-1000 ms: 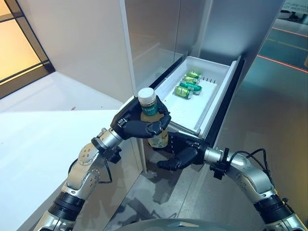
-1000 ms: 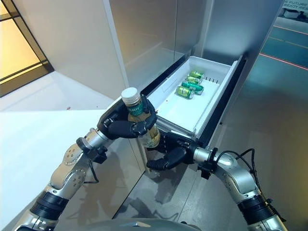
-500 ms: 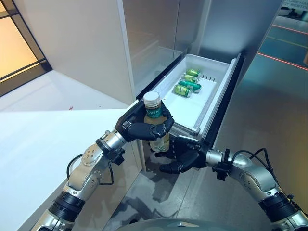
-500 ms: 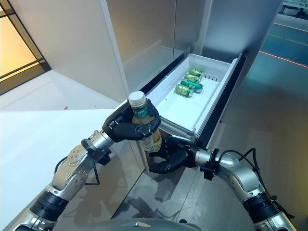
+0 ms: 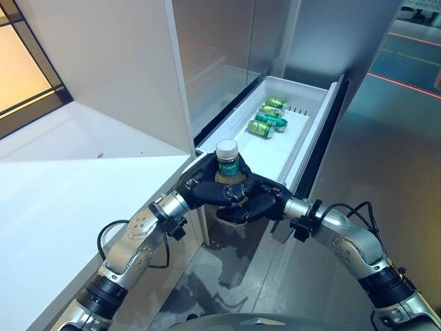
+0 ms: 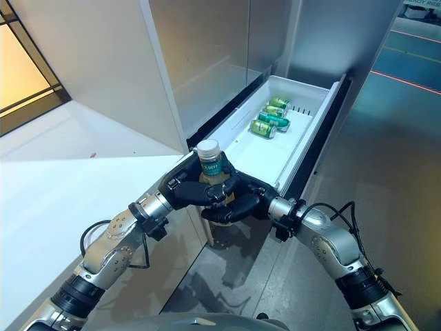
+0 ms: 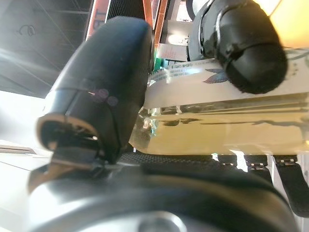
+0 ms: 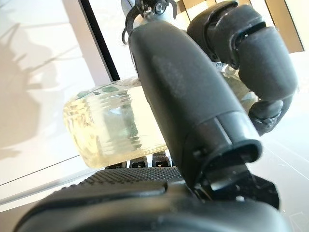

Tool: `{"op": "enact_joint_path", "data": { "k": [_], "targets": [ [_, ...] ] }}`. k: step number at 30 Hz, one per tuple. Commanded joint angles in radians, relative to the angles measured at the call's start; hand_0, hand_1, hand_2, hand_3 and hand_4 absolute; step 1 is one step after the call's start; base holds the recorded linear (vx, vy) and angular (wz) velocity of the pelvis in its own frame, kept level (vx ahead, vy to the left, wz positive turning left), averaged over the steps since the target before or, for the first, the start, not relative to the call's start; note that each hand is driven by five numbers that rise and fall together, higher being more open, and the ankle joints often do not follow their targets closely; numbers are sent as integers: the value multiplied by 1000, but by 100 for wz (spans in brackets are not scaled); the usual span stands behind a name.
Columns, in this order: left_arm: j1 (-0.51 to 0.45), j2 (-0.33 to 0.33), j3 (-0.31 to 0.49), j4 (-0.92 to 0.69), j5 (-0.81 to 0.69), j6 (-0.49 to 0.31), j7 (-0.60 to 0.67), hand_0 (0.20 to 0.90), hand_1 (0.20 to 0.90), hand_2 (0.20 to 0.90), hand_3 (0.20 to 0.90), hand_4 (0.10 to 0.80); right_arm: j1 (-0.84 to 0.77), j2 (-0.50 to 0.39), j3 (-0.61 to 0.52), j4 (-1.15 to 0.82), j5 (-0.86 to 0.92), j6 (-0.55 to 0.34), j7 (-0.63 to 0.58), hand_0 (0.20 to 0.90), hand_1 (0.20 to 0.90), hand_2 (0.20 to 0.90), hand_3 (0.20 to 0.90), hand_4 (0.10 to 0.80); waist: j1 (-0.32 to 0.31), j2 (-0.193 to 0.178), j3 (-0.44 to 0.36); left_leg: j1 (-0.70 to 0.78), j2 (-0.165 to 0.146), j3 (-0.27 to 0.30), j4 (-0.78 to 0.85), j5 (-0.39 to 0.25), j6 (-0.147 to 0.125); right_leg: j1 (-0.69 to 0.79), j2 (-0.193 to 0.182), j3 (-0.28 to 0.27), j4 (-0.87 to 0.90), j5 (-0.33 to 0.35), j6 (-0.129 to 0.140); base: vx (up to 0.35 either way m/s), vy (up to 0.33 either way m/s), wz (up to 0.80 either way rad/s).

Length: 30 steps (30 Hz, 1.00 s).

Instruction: Put drinks into fridge and close the fridge

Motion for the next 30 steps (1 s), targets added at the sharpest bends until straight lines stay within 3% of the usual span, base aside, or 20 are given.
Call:
{"op": "enact_joint_path", "data": {
  "k": [1, 7, 11, 12, 13, 14, 19, 30],
  "targets": [
    [-173, -39, 26, -96, -26, -235, 3, 300, 300, 300, 200, 100, -109, 39, -43, -103, 33, -57, 10, 900, 900, 900, 900, 800, -7, -20, -45, 16, -95, 18, 9, -100, 86, -20, 71, 55, 99, -87, 0, 0, 0, 0],
    [-178, -29, 21, -103, -1, -247, 21, 300, 300, 300, 200, 100, -109, 19, -33, -113, 18, -32, 63, 900, 900, 900, 900, 800, -7, -24, -47, 13, -94, 18, 9, -98, 84, -22, 73, 55, 100, -87, 0, 0, 0, 0],
    [-181, -24, 20, -98, -22, -256, 12, 300, 300, 300, 200, 100, -113, 0, -20, -117, 12, 50, 93, 900, 900, 900, 900, 800, -9, -27, -49, 12, -93, 19, 7, -97, 83, -24, 74, 56, 97, -85, 0, 0, 0, 0],
    [-181, -25, 18, -100, -25, -265, 7, 300, 300, 300, 200, 100, -110, -2, -15, -115, 26, 77, 94, 596, 596, 596, 546, 446, -9, -27, -49, 12, -92, 20, 6, -96, 83, -24, 75, 58, 96, -85, -1, 0, 0, 0],
    [-181, -25, 17, -101, -26, -269, 5, 300, 300, 300, 200, 100, -109, -2, -13, -115, 30, 86, 95, 502, 502, 502, 436, 336, -10, -27, -50, 12, -92, 20, 6, -96, 83, -24, 75, 58, 95, -85, -1, 0, 0, 0],
    [-181, -28, 13, -102, -24, -284, 1, 300, 300, 300, 200, 100, -102, 2, -7, -108, 33, 109, 102, 300, 300, 300, 200, 100, -10, -28, -49, 12, -93, 20, 6, -96, 83, -25, 75, 59, 96, -84, -1, 0, 0, 0],
    [-193, -21, -13, -111, -34, -365, -44, 300, 300, 300, 200, 100, -89, 5, 24, -91, 16, 109, 118, 300, 300, 300, 200, 100, -14, -31, -51, 12, -92, 18, 6, -96, 83, -26, 79, 70, 93, -80, -2, 0, 0, 0],
    [-231, -25, -34, -109, -23, -389, -32, 312, 312, 312, 214, 114, -162, 6, -20, -101, 101, -34, -30, 300, 300, 300, 200, 100, -22, -29, -51, 11, -91, 18, 4, -97, 82, -29, 82, 79, 89, -76, -1, -4, -1, -2]
  ]
}}
